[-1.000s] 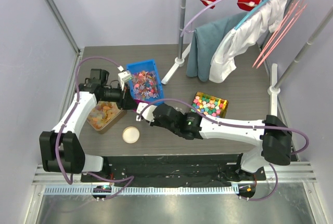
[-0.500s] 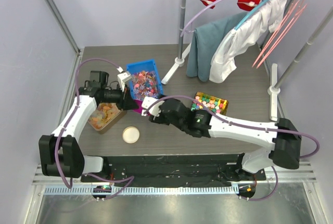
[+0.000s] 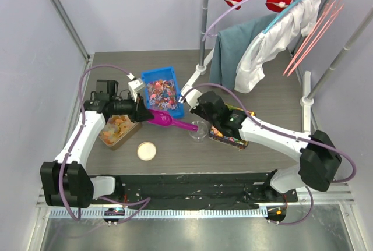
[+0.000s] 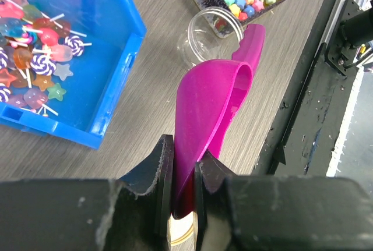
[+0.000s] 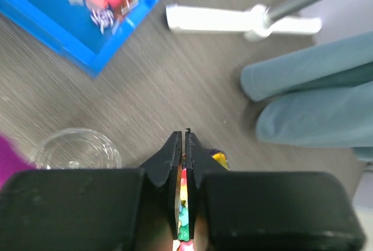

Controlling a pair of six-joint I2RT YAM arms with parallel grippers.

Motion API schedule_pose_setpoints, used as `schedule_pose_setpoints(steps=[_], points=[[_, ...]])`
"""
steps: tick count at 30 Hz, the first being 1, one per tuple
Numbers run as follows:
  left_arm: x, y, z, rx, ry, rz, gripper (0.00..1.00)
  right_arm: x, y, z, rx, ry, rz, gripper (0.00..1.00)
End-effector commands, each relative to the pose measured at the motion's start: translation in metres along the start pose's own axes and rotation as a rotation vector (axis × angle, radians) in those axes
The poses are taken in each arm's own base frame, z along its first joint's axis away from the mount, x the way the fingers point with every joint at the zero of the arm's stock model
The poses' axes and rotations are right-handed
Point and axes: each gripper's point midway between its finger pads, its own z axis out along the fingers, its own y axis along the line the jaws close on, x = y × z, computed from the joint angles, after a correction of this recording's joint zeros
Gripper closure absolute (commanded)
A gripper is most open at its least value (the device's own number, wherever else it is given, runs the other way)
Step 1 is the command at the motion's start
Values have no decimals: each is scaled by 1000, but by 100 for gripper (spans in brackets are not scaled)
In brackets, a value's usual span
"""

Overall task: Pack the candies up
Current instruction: Adjust the storage box at the center of the board.

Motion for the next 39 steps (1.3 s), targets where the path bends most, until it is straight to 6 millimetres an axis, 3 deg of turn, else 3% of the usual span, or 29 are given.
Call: schedule_pose_setpoints(steps=[1,12,17,23,27,39], points=[[-13,-15,-10,28,-56,60,100,11,0,19,-18,-4,71,90],[-13,-24,-14,47,-68,92,100,88,25,48,-144,178,140,93],[-14,-24,-17,45,-80,102,100,105,26,52,-165,244,140,96],[-17,-28,-20,40,-92,119,100,127,32,43,-238,349,116,96],[-19,-30,-22,36,-105,134,100,133,25,33,-232,401,93,99],[-21,-34,-25,34,-123,142,100,163,25,-12,-268,515,15,99]])
